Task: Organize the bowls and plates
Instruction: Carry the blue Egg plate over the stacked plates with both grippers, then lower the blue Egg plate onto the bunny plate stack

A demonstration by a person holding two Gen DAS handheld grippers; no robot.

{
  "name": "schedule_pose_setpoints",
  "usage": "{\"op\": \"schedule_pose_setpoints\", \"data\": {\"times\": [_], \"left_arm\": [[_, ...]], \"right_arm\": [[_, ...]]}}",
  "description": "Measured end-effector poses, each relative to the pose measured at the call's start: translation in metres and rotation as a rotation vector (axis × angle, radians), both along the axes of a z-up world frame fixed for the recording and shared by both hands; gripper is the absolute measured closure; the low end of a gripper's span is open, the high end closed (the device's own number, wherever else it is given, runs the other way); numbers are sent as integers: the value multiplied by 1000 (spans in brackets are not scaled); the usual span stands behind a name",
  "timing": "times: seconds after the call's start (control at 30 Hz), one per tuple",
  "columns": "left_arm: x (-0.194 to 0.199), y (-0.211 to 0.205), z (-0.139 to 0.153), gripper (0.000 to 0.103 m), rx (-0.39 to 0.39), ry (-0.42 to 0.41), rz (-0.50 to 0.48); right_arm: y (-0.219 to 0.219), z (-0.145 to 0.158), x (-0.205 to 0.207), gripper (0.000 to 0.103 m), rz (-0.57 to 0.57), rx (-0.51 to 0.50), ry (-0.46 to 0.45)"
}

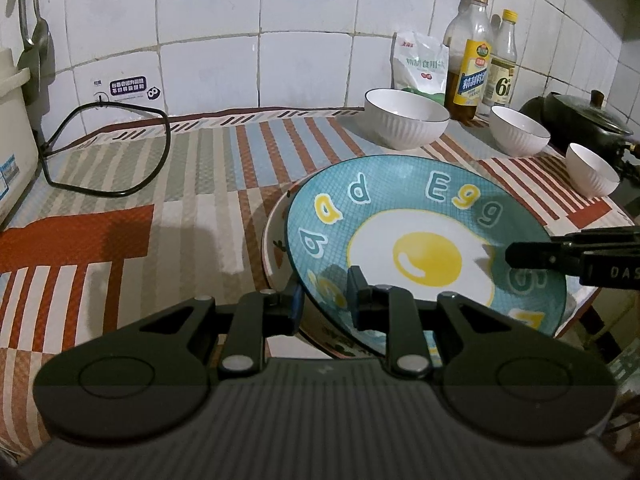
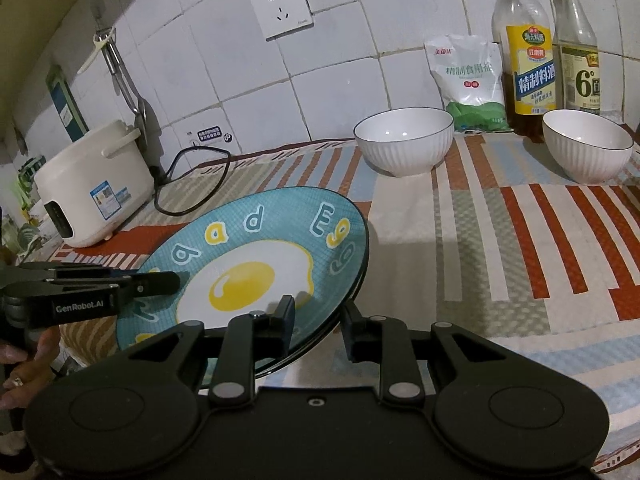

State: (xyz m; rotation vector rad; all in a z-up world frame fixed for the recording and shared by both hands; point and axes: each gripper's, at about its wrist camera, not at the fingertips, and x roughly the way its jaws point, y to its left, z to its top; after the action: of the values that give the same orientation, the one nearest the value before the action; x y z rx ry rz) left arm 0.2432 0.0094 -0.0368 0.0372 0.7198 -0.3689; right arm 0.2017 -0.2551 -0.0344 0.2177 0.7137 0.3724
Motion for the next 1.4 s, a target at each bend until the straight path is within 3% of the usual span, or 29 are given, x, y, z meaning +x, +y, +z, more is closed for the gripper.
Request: {"op": "schedule_pose_setpoints", "data": {"times": [0.1, 0.27, 0.57, 0.73, 0.93, 1.4], "left_arm": [[0, 0, -1, 80, -7, -3, 7], [-5, -14, -4, 59, 24, -25, -9], [-3, -19, -1, 57, 52, -21, 2], [8, -25, 8, 54, 102, 80, -44], [18, -32, 16, 55, 161, 175, -99], [34, -24, 25, 67, 95, 358, -71]], "right_arm": [[-1, -1, 1, 74, -5, 7, -3], [0, 0, 6, 74, -15, 0, -1], [1, -4, 9, 74, -11, -31, -57], [4, -6, 12, 77, 2, -86, -103], [-6, -13, 15, 81, -13, -29, -138], [-27, -18, 39, 89, -42, 168, -58]]}}
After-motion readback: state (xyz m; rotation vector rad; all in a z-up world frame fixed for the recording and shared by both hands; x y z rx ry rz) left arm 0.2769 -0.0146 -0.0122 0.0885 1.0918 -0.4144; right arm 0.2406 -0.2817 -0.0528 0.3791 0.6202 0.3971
